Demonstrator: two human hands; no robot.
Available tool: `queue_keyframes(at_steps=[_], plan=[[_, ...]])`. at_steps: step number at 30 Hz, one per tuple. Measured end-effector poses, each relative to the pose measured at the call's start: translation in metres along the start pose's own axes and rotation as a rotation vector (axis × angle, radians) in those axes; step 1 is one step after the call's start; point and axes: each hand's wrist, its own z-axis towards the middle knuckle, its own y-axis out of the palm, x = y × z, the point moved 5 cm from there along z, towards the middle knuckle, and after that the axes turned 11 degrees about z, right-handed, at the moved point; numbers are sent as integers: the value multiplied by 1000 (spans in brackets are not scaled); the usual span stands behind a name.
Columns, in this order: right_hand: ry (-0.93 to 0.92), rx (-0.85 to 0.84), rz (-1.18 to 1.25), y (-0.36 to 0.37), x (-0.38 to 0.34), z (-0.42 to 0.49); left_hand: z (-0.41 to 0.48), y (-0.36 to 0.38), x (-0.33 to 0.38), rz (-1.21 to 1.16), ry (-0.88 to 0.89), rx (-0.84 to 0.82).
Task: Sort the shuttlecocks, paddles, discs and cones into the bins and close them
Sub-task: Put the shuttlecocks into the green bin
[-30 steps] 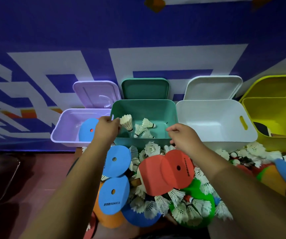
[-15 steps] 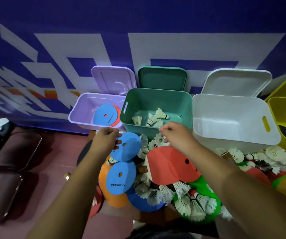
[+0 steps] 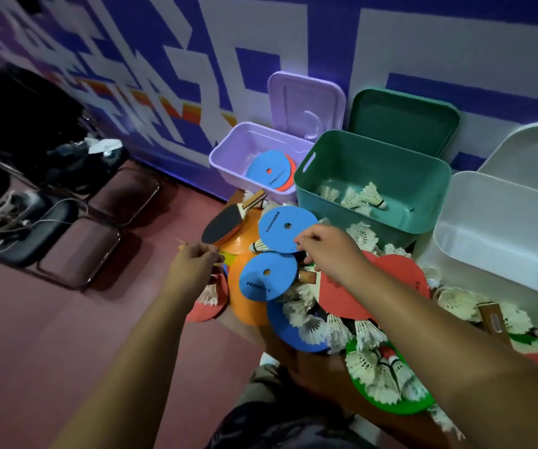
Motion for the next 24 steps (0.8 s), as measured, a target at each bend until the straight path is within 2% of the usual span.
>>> queue_keyframes(at_steps=[5, 11, 15, 18, 20, 24], plan=[[0, -72, -25, 44, 3, 4, -8, -18, -47, 97, -67, 106], [-79, -32, -253, 85, -5, 37, 34, -12, -78, 459, -92, -12], [-209, -47, -536, 120, -16, 65, 66, -1, -97, 554, -35, -55], [-234, -104, -728, 149, -23, 85, 88, 5, -110, 603, -25, -88], [-210, -128, -903, 164, -24, 97, 98, 7, -114, 650, 4, -103], [-63, -173, -1174, 180, -15, 110, 111, 9, -108, 783, 170, -152]])
